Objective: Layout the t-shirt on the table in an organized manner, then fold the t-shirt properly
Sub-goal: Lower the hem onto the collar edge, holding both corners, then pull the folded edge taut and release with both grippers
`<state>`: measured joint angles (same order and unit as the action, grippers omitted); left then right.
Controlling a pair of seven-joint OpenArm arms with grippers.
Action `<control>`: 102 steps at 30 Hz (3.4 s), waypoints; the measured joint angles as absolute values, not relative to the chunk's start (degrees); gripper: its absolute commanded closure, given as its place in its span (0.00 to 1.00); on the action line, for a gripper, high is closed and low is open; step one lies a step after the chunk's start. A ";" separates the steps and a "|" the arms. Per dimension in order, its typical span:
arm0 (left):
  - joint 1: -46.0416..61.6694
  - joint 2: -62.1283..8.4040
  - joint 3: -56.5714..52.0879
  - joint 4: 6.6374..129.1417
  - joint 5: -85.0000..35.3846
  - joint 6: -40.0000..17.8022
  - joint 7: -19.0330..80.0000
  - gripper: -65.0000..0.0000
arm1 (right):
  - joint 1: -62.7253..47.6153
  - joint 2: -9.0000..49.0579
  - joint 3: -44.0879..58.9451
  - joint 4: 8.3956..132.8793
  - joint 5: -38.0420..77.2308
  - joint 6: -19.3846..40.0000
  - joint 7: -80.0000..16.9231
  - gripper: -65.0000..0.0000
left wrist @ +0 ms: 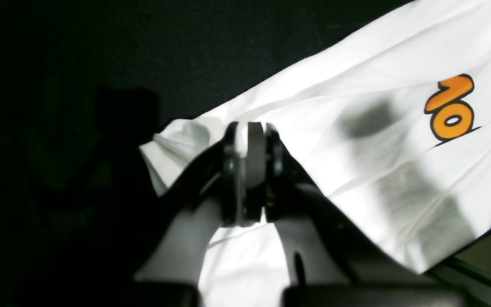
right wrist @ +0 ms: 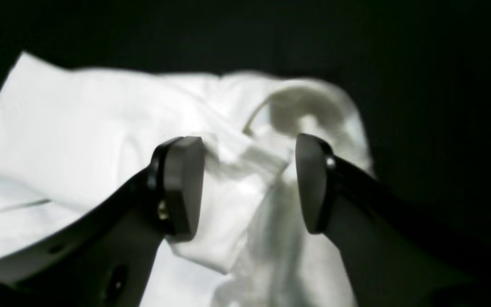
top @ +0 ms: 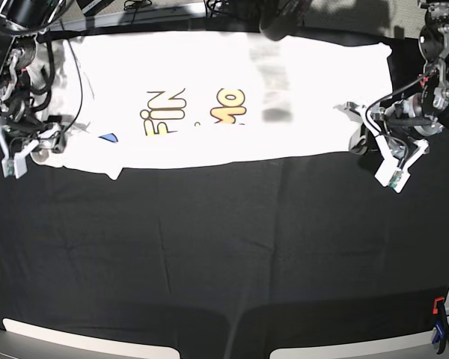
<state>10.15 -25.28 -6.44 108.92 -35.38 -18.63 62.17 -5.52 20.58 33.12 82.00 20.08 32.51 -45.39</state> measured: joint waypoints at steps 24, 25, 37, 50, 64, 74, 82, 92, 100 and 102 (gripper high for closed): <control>10.15 -25.28 -6.44 108.92 -35.38 -18.63 62.17 1.00 | -5.87 20.49 33.12 81.47 30.98 39.24 -58.41 0.68; 10.15 -25.28 -6.44 108.92 -35.38 -18.63 62.17 1.00 | -5.87 20.49 33.12 81.49 31.09 39.27 -58.67 0.68; 10.15 -25.28 -6.44 108.92 -35.38 -18.63 62.17 1.00 | -8.88 20.49 33.12 92.36 31.38 39.53 -63.79 0.80; 10.13 -25.28 -6.44 108.92 -35.38 -18.63 62.15 1.00 | -8.91 20.49 33.12 91.79 31.27 39.53 -63.68 0.97; 12.49 -25.41 -6.44 120.46 -32.75 -20.38 60.45 1.00 | -14.13 20.67 33.10 104.68 39.77 39.64 -64.86 1.00; 21.39 -25.43 -6.44 120.81 -28.18 -20.69 60.93 1.00 | -30.76 20.64 35.77 118.02 40.47 39.88 -64.42 1.00; 22.72 -25.43 -6.44 120.81 -28.18 -21.23 61.41 1.00 | -31.44 20.67 46.65 118.48 40.16 39.90 -63.72 1.00; 22.85 -25.43 -6.44 120.81 -28.18 -24.53 66.39 1.00 | -31.46 20.64 48.71 118.56 33.89 39.90 -65.23 1.00; 22.98 -25.43 -6.44 120.86 -20.47 -26.22 66.52 1.00 | -31.46 20.64 48.71 118.56 31.48 39.90 -65.23 1.00; 23.00 -25.41 -6.44 120.86 -19.42 -26.22 66.50 1.00 | -31.46 20.64 48.71 118.56 31.48 39.90 -65.23 1.00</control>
